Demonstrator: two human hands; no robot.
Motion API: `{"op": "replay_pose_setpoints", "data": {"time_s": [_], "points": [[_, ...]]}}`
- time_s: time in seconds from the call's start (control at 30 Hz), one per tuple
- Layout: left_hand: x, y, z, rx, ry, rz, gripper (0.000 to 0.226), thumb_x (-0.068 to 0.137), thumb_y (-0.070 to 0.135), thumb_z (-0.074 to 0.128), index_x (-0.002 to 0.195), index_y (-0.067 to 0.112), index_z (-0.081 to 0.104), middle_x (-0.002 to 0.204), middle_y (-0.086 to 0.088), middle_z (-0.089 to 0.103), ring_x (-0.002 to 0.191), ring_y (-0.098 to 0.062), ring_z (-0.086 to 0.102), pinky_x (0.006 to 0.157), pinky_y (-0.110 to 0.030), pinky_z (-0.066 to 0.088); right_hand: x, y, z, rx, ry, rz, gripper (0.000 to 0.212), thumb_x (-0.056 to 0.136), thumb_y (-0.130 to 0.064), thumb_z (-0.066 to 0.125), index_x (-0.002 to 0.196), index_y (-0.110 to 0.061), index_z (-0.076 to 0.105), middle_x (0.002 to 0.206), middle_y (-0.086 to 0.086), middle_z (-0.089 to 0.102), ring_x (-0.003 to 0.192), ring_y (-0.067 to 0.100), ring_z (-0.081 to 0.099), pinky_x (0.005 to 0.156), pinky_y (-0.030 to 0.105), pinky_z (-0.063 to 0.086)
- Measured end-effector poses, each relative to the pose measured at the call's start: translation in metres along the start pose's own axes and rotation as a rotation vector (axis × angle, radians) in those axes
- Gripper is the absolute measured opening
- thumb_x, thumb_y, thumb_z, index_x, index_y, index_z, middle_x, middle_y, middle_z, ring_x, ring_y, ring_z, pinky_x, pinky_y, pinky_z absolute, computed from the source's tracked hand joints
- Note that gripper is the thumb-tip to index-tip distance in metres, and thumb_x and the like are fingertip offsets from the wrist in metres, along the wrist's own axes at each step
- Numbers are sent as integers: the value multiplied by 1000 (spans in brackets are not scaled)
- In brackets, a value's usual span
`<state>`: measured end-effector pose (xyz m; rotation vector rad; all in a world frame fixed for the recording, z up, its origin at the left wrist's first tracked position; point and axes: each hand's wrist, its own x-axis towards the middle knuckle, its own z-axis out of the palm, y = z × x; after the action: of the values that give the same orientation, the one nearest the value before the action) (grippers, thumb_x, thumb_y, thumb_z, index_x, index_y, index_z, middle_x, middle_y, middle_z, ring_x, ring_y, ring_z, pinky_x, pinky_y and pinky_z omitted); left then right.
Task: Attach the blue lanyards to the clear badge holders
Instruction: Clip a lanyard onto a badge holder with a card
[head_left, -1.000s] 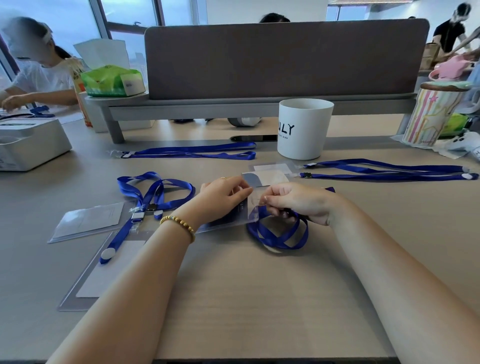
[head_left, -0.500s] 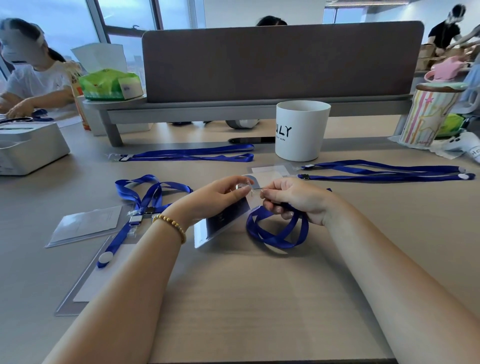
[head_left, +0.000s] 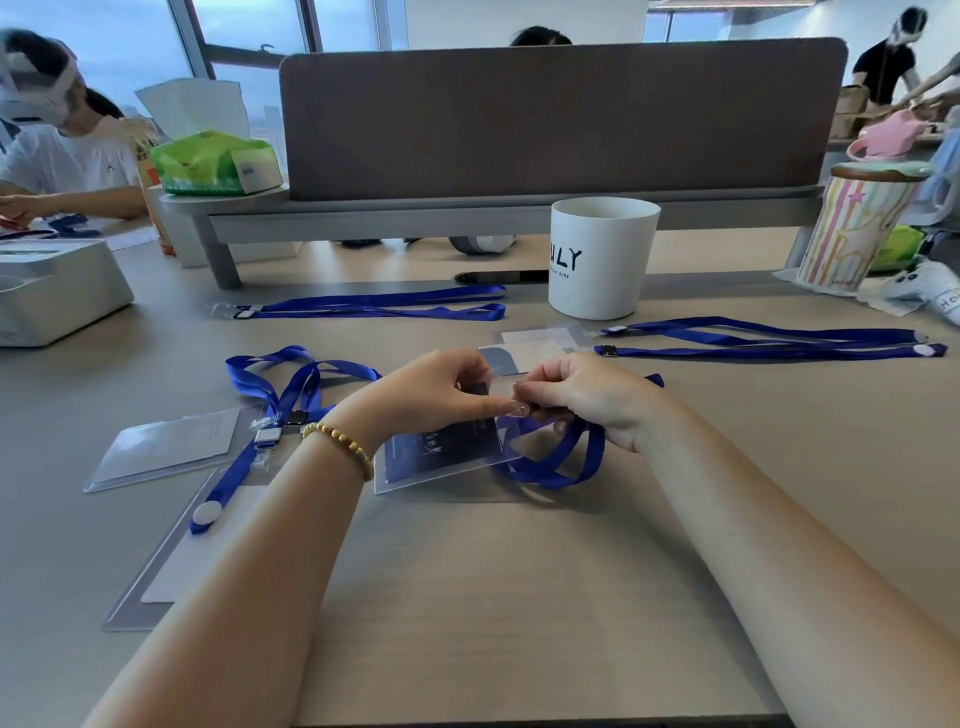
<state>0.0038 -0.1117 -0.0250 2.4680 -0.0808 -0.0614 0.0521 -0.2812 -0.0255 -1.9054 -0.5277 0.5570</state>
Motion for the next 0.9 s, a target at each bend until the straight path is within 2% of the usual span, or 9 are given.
{"op": "replay_pose_setpoints", "data": {"time_s": [0.2, 0.3, 0.4, 0.53, 0.63, 0.7, 0.73, 0.8, 0.9], "points": [[-1, 1, -6, -76, 45, -46, 26, 82, 38, 63, 74, 21, 46, 70, 4, 50, 65, -12, 44, 63, -21, 39, -2, -5, 2, -17, 56, -63, 9, 91, -9, 57, 88, -17, 60, 78, -2, 69, 65, 5, 64, 48, 12, 48], [2, -3, -4, -32, 67, -60, 27, 82, 39, 64, 75, 21, 46, 69, 4, 47, 63, -10, 41, 63, -23, 38, -3, -4, 2, -52, 23, -38, 8, 93, -9, 53, 91, -15, 58, 81, -2, 68, 71, 7, 63, 48, 14, 47], [3, -4, -3, 8, 65, -58, 26, 82, 38, 64, 75, 23, 44, 70, 3, 46, 63, -11, 41, 62, -22, 39, -4, -4, 2, -52, -32, -3, 10, 95, -10, 50, 100, -10, 59, 78, 0, 66, 67, 8, 57, 47, 12, 45], [3, -5, -2, 65, 68, -36, 25, 82, 38, 64, 74, 28, 42, 72, 4, 47, 65, -10, 43, 60, -20, 38, -2, -2, 4, -182, -33, 25, 9, 92, -18, 57, 96, -15, 64, 73, -3, 64, 66, 9, 55, 60, 19, 45], [3, -6, -3, 80, 65, -28, 21, 81, 40, 63, 82, 27, 46, 74, 6, 50, 71, -11, 47, 67, -24, 44, 0, -1, 5, -230, 3, 14, 7, 92, -21, 57, 93, -19, 64, 71, -4, 62, 66, 8, 54, 63, 20, 44], [2, -7, -3, 115, 61, -34, 23, 82, 42, 61, 97, 27, 50, 76, 11, 50, 77, -12, 50, 82, -34, 48, 1, -1, 7, -248, 8, -3, 8, 93, -21, 56, 93, -19, 63, 71, -5, 62, 66, 7, 55, 64, 20, 44], [1, -6, -3, 153, 70, -33, 27, 83, 43, 60, 105, 30, 51, 78, 13, 50, 83, -12, 49, 91, -40, 45, 1, 0, 7, -253, 12, -9, 8, 93, -20, 55, 93, -19, 63, 71, -5, 62, 67, 7, 55, 63, 20, 43], [-1, -5, -3, 238, 111, -20, 38, 85, 45, 56, 121, 37, 48, 90, 13, 50, 93, -11, 45, 102, -43, 36, 2, 0, 8, -242, 25, -15, 8, 93, -19, 55, 92, -18, 62, 73, -3, 63, 68, 8, 57, 60, 19, 41], [-2, 0, -2, 322, 167, 11, 33, 87, 44, 53, 120, 39, 51, 99, 10, 49, 96, -10, 43, 98, -37, 26, 3, 1, 8, -231, 26, -28, 7, 93, -19, 56, 91, -19, 63, 74, -2, 64, 69, 8, 58, 58, 18, 41]]}}
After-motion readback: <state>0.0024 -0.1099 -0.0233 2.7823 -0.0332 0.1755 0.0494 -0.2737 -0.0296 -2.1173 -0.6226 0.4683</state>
